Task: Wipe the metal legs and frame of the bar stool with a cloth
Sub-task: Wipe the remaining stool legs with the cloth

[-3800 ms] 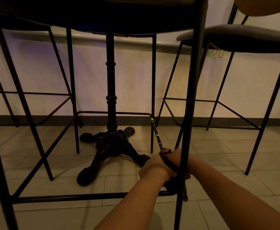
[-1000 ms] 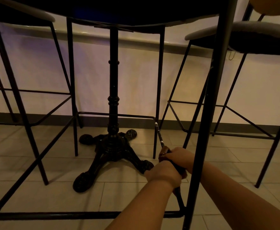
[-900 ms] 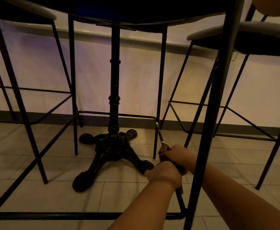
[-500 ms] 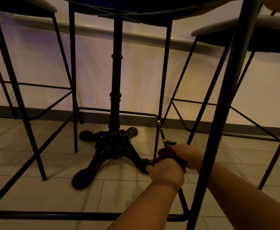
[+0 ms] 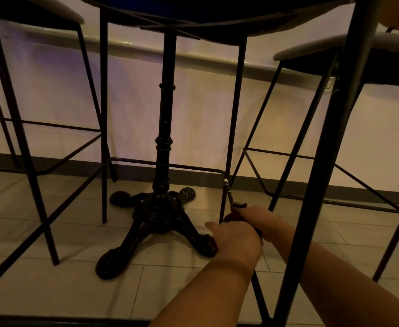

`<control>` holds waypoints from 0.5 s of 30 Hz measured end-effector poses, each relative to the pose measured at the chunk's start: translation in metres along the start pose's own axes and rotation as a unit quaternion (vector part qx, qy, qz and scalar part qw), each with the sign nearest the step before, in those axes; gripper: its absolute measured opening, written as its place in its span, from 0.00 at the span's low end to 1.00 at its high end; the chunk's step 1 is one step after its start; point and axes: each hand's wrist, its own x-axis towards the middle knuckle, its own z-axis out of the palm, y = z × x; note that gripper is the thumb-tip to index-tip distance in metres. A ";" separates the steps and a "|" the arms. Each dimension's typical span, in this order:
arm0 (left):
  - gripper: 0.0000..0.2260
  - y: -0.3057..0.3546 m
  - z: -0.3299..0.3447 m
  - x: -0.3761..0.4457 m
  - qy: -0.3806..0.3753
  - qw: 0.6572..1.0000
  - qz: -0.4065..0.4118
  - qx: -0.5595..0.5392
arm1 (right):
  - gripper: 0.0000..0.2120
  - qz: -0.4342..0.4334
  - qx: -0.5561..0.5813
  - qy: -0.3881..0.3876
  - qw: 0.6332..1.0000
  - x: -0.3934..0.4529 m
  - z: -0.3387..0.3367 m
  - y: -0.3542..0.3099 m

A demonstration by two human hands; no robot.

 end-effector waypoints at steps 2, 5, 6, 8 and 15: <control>0.15 0.002 0.000 0.002 0.004 1.000 0.004 0.031 | 0.20 -0.020 0.024 0.003 0.999 -0.002 0.000 0.002; 0.16 0.002 0.000 0.004 0.011 0.999 0.009 0.040 | 0.17 -0.054 -0.044 -0.017 0.997 -0.005 -0.001 0.000; 0.16 0.001 0.001 0.005 0.017 0.999 0.016 0.035 | 0.16 -0.059 -0.070 -0.019 0.996 -0.006 -0.001 -0.002; 0.16 -0.002 0.005 0.004 0.039 0.999 0.035 0.013 | 0.16 -0.067 -0.084 -0.020 0.994 -0.005 0.001 -0.006; 0.20 -0.009 0.008 -0.001 0.067 0.997 0.048 -0.011 | 0.20 -0.015 0.002 0.007 1.000 0.004 0.006 -0.014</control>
